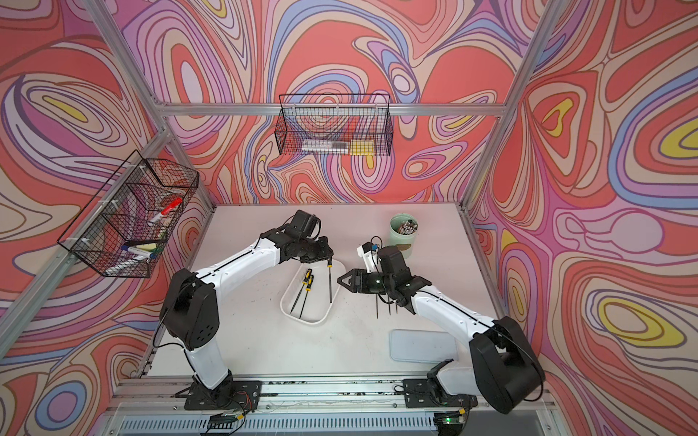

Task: Take the file tool out of the storage box
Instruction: Pick up the file tool from the storage box.

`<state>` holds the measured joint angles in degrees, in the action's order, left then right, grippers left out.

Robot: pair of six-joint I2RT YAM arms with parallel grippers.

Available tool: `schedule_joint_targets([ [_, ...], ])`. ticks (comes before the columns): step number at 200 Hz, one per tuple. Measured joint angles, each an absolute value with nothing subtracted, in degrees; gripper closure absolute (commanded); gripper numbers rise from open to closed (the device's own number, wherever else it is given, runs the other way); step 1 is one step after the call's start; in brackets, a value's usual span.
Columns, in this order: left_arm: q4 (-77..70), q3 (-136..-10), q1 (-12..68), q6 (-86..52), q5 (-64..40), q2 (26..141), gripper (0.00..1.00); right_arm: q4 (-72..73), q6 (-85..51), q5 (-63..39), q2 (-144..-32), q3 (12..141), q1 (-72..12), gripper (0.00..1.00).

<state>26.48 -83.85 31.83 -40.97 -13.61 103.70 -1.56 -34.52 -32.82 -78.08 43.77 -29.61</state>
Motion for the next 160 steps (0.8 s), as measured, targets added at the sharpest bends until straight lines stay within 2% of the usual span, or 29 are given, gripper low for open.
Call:
schedule_joint_targets([
  [29, 26.5, -83.9, 31.8, -41.2, -13.8, 102.8, 0.94, -0.4, -34.8, -32.1, -80.6, 45.1, -31.7, 0.58],
  [140, 26.0, -83.9, 30.7, -41.4, -14.9, 101.4, 0.94, 2.1, -35.7, -31.8, -85.9, 47.0, -34.4, 0.73],
  [160, 25.8, -83.9, 30.6, -41.4, -15.0, 101.4, 0.94, 2.3, -36.0, -31.9, -86.3, 47.0, -34.8, 0.78],
])
